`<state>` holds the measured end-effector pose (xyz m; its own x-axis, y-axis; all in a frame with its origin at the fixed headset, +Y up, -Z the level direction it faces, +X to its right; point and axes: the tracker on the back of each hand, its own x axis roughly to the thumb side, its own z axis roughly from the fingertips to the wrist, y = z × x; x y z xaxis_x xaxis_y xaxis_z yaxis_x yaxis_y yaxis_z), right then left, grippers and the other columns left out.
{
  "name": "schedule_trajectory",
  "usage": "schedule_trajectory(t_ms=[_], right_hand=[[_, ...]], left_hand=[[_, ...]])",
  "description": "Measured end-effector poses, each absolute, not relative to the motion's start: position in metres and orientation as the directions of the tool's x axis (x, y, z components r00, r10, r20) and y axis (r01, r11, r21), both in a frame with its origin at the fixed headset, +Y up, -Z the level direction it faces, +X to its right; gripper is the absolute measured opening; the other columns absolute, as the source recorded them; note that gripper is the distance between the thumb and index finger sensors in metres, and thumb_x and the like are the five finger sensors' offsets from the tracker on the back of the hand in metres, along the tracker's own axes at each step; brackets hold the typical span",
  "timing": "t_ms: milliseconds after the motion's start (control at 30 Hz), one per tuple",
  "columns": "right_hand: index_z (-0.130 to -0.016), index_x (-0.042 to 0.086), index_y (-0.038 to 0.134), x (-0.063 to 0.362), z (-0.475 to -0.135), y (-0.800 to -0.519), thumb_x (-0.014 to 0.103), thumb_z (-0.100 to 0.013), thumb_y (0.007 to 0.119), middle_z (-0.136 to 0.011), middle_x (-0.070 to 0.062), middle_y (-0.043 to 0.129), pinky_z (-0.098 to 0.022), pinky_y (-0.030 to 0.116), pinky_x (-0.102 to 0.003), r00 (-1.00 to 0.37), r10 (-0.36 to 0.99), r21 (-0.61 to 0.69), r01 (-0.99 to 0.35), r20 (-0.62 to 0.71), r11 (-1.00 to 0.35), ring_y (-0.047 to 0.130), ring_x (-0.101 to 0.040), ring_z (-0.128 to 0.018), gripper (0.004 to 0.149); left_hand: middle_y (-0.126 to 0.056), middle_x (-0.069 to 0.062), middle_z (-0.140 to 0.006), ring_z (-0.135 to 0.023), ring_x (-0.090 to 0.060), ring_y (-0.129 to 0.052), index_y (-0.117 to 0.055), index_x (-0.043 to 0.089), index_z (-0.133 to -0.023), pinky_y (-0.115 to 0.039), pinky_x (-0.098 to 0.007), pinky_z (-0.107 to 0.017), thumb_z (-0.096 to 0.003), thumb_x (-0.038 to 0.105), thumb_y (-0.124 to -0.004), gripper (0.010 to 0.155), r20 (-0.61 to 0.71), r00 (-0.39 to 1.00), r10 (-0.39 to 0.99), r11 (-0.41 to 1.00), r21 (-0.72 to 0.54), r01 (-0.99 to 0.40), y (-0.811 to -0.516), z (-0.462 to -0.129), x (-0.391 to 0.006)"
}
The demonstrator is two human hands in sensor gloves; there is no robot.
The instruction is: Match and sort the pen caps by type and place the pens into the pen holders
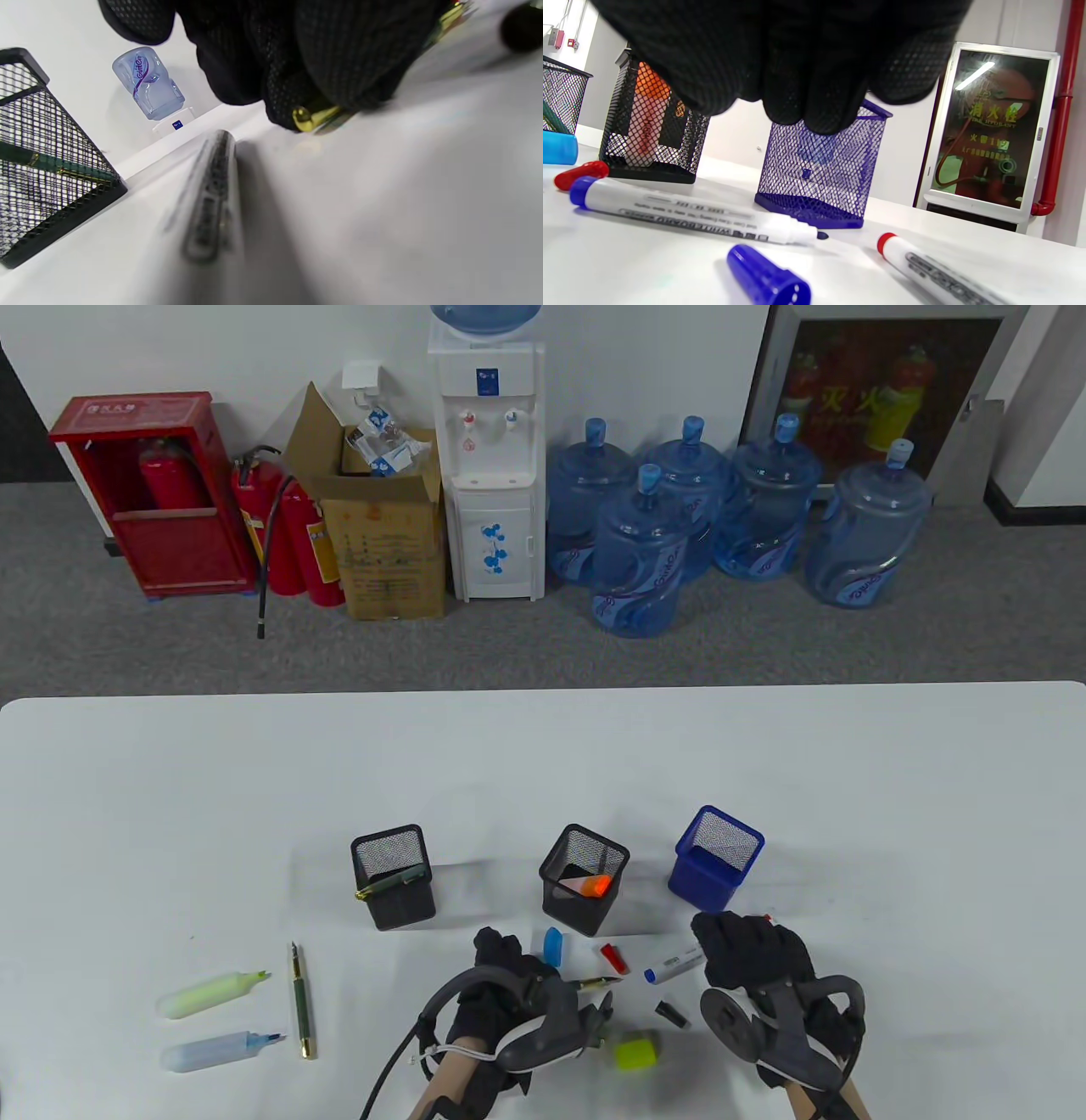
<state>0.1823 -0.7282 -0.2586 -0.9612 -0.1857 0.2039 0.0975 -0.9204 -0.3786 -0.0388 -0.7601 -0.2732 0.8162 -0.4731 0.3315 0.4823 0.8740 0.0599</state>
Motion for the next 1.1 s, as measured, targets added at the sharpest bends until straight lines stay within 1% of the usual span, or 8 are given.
schedule_trajectory(t_ms=[167, 300, 433, 500, 700, 833, 967, 1100], right_hand=[[-0.093, 0.03, 0.076, 0.183, -0.259, -0.728, 0.042, -0.037, 0.083, -0.091, 0.004, 0.09, -0.06, 0.087, -0.045, -0.961, -0.187, -0.381, 0.098, 0.204, -0.92, 0.098, -0.017, -0.078, 0.058], [-0.093, 0.03, 0.076, 0.183, -0.26, -0.729, 0.042, -0.037, 0.083, -0.091, 0.004, 0.09, -0.06, 0.087, -0.045, -0.962, -0.183, -0.379, 0.095, 0.203, -0.92, 0.098, -0.018, -0.078, 0.058], [-0.093, 0.03, 0.077, 0.182, -0.259, -0.729, 0.043, -0.037, 0.083, -0.091, 0.004, 0.09, -0.061, 0.086, -0.045, -0.962, -0.174, -0.377, 0.085, 0.208, -0.922, 0.097, -0.018, -0.079, 0.058], [-0.092, 0.031, 0.077, 0.179, -0.258, -0.729, 0.043, -0.037, 0.083, -0.09, 0.005, 0.091, -0.061, 0.085, -0.046, -0.96, -0.173, -0.382, 0.077, 0.222, -0.921, 0.097, -0.018, -0.08, 0.057], [-0.09, 0.031, 0.08, 0.162, -0.258, -0.729, 0.046, -0.036, 0.082, -0.085, 0.007, 0.096, -0.062, 0.084, -0.048, -0.945, -0.166, -0.36, 0.056, 0.282, -0.931, 0.097, -0.02, -0.081, 0.055], [-0.087, 0.032, 0.083, 0.132, -0.254, -0.727, 0.051, -0.034, 0.082, -0.079, 0.01, 0.099, -0.062, 0.085, -0.047, -0.912, -0.164, -0.321, 0.038, 0.376, -0.946, 0.099, -0.017, -0.077, 0.057], [-0.087, 0.031, 0.083, 0.096, -0.251, -0.723, 0.053, -0.029, 0.084, -0.072, 0.014, 0.103, -0.06, 0.089, -0.043, -0.858, -0.101, -0.245, -0.03, 0.504, -0.969, 0.104, -0.012, -0.071, 0.061], [-0.087, 0.031, 0.083, 0.062, -0.251, -0.724, 0.054, -0.025, 0.088, -0.072, 0.013, 0.103, -0.058, 0.089, -0.042, -0.813, -0.175, -0.17, 0.096, 0.555, -0.981, 0.104, -0.012, -0.07, 0.066]], left_hand=[[-0.098, 0.011, -0.085, -0.085, -0.023, -0.093, -0.076, 0.036, -0.092, -0.061, -0.062, -0.076, -0.0377, 0.031, -0.08, 0.054, 0.326, 0.836, -0.442, 0.891, 0.054, 0.451, -0.75, -0.272, -0.04], [-0.095, 0.011, -0.087, -0.086, -0.024, -0.091, -0.075, 0.037, -0.092, -0.06, -0.062, -0.076, -0.039, 0.03, -0.077, 0.054, 0.317, 0.848, -0.424, 0.904, 0.104, 0.414, -0.724, -0.268, -0.045], [-0.092, 0.012, -0.089, -0.088, -0.024, -0.088, -0.07, 0.04, -0.093, -0.059, -0.062, -0.076, -0.0402, 0.029, -0.072, 0.054, 0.286, 0.869, -0.403, 0.915, 0.161, 0.371, -0.699, -0.262, -0.072], [-0.088, 0.012, -0.091, -0.091, -0.025, -0.085, -0.067, 0.042, -0.094, -0.059, -0.063, -0.076, -0.0417, 0.028, -0.068, 0.054, 0.275, 0.902, -0.333, 0.943, 0.124, 0.31, -0.693, -0.262, -0.094], [-0.083, 0.008, -0.093, -0.091, -0.027, -0.082, -0.066, 0.041, -0.094, -0.057, -0.065, -0.075, -0.0435, 0.026, -0.064, 0.053, 0.23, 0.967, -0.113, 0.989, 0.12, 0.087, -0.71, -0.256, -0.149], [-0.084, 0.009, -0.093, -0.09, -0.027, -0.082, -0.065, 0.042, -0.094, -0.058, -0.065, -0.075, -0.0435, 0.026, -0.063, 0.053, 0.213, 0.967, -0.137, 0.983, 0.149, 0.107, -0.713, -0.254, -0.162], [-0.084, 0.008, -0.092, -0.089, -0.03, -0.081, -0.066, 0.041, -0.094, -0.056, -0.065, -0.076, -0.0438, 0.026, -0.062, 0.053, 0.219, 0.974, -0.053, 0.99, 0.14, 0.023, -0.713, -0.255, -0.168], [-0.084, 0.008, -0.091, -0.088, -0.03, -0.083, -0.066, 0.042, -0.094, -0.058, -0.065, -0.075, -0.0436, 0.026, -0.062, 0.053, 0.216, 0.975, -0.055, 0.987, 0.158, 0.02, -0.714, -0.255, -0.175]])
